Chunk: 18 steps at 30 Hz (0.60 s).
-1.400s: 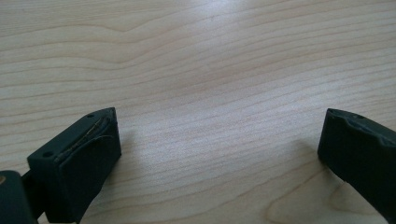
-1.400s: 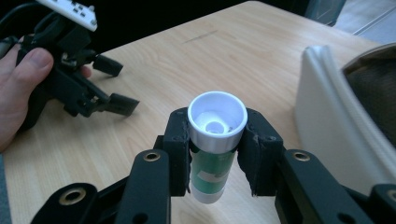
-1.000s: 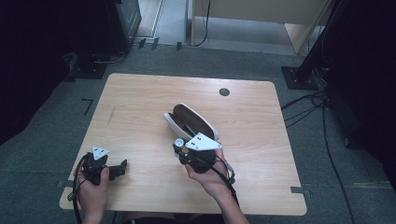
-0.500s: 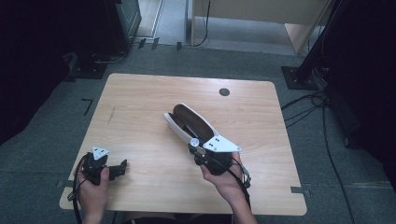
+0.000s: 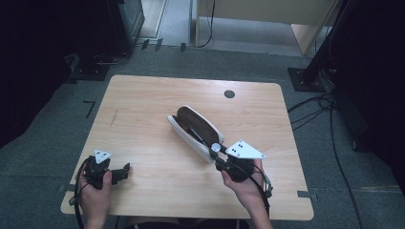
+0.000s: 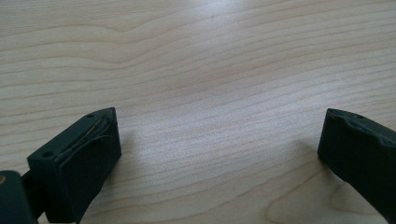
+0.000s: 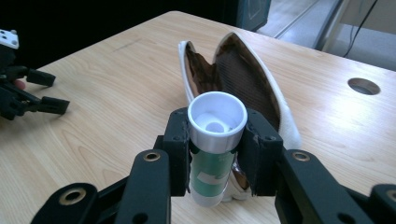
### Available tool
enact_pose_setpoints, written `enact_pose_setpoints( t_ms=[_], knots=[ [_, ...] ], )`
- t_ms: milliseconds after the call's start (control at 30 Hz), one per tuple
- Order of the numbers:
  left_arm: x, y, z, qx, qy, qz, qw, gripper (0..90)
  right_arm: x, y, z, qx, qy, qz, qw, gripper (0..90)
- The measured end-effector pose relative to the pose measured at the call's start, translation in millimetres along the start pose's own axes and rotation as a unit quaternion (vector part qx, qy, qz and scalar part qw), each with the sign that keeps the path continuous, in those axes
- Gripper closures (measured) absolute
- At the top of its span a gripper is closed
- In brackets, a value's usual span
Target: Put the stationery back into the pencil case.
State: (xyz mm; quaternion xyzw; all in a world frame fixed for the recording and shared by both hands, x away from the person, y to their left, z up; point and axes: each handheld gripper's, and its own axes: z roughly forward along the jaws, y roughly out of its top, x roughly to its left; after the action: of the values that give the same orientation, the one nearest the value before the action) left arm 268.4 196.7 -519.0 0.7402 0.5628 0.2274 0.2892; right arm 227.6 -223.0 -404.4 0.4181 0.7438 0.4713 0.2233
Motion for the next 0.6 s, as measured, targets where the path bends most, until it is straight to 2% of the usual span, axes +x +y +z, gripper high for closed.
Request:
enact_pose_setpoints(
  t_ms=[400, 600],
  knots=[
    [0.0, 0.0, 0.0, 0.000, 0.000, 0.000, 1.0000, 0.0, -13.2, -2.3, -1.5, 0.004, -0.039, -0.006, 0.9992, 66.2],
    [0.0, 0.0, 0.0, 0.000, 0.000, 0.000, 1.0000, 0.0, -17.3, 2.1, 3.8, -0.003, -0.045, -0.003, 0.9990, 66.2]
  ],
)
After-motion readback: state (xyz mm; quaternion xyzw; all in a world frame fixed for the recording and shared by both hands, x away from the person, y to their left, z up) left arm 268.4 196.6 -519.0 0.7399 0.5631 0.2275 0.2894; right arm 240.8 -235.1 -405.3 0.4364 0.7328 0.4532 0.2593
